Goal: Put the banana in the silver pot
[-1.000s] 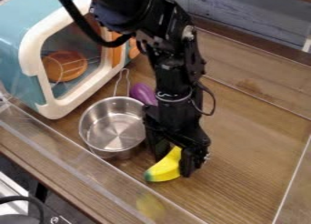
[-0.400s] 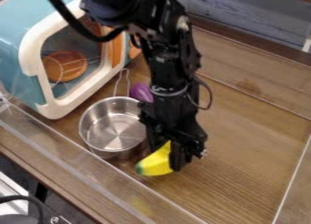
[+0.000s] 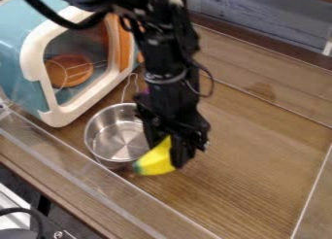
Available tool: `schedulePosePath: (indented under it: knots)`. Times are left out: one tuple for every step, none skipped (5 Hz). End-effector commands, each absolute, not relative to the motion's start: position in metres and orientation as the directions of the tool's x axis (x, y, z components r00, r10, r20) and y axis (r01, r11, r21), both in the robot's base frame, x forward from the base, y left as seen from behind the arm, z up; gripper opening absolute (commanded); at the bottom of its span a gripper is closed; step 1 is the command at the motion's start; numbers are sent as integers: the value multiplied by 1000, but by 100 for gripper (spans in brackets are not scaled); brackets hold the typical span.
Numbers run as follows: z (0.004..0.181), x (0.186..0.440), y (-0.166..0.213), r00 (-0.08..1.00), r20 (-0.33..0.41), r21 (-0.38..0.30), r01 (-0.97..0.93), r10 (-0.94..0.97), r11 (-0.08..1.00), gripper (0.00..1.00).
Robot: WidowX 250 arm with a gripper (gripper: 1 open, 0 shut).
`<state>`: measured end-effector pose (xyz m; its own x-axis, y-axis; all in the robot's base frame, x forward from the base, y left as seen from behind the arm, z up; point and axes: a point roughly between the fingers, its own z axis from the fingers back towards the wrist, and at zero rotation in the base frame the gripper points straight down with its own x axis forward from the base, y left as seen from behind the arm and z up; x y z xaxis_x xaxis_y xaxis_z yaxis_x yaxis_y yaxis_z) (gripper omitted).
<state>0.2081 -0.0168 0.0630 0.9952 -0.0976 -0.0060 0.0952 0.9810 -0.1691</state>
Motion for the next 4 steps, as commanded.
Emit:
schedulePosePath:
  knots:
    - [79,211,3,998,41,-152,53,-47,987,0]
    - [79,205,24,999,40,-147,24,-18,989,0]
    - [80,199,39,999,40,-144,11,-5,989,0]
    - [80,196,47,999,39,-142,-3,8,990,0]
